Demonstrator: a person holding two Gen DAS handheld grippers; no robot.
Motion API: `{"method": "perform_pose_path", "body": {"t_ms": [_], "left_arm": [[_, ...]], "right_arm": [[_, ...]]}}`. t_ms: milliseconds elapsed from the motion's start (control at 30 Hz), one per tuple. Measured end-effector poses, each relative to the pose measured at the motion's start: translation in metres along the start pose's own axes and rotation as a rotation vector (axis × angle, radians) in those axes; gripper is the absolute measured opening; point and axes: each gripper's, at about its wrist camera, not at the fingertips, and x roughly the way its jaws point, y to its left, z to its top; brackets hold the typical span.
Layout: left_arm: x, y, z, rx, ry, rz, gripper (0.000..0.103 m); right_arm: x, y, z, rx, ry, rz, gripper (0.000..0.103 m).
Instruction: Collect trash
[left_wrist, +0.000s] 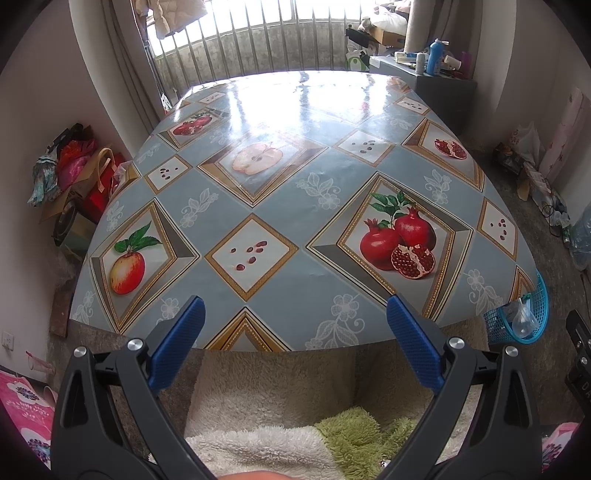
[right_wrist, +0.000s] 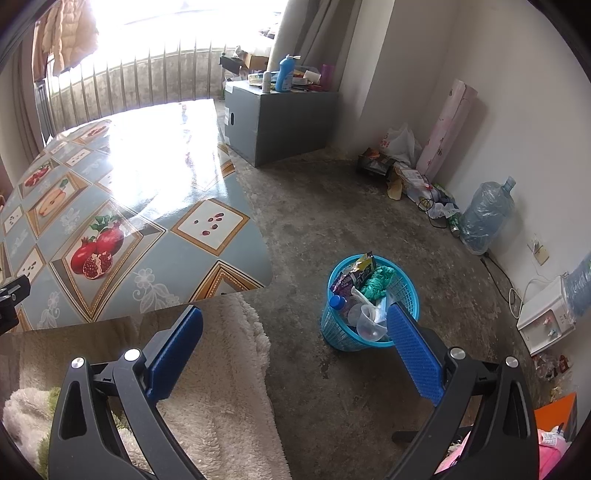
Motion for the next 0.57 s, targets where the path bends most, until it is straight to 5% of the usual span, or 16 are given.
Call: {"method": "perform_pose_path", "body": {"t_ms": [567], "left_arm": [[0.0002, 0.0011, 0.0004, 0.000, 0.002, -0.001, 0.094]], "right_arm": [[0.0003, 0.0017, -0.0003, -0.001, 0.002, 0.004, 0.097]]}}
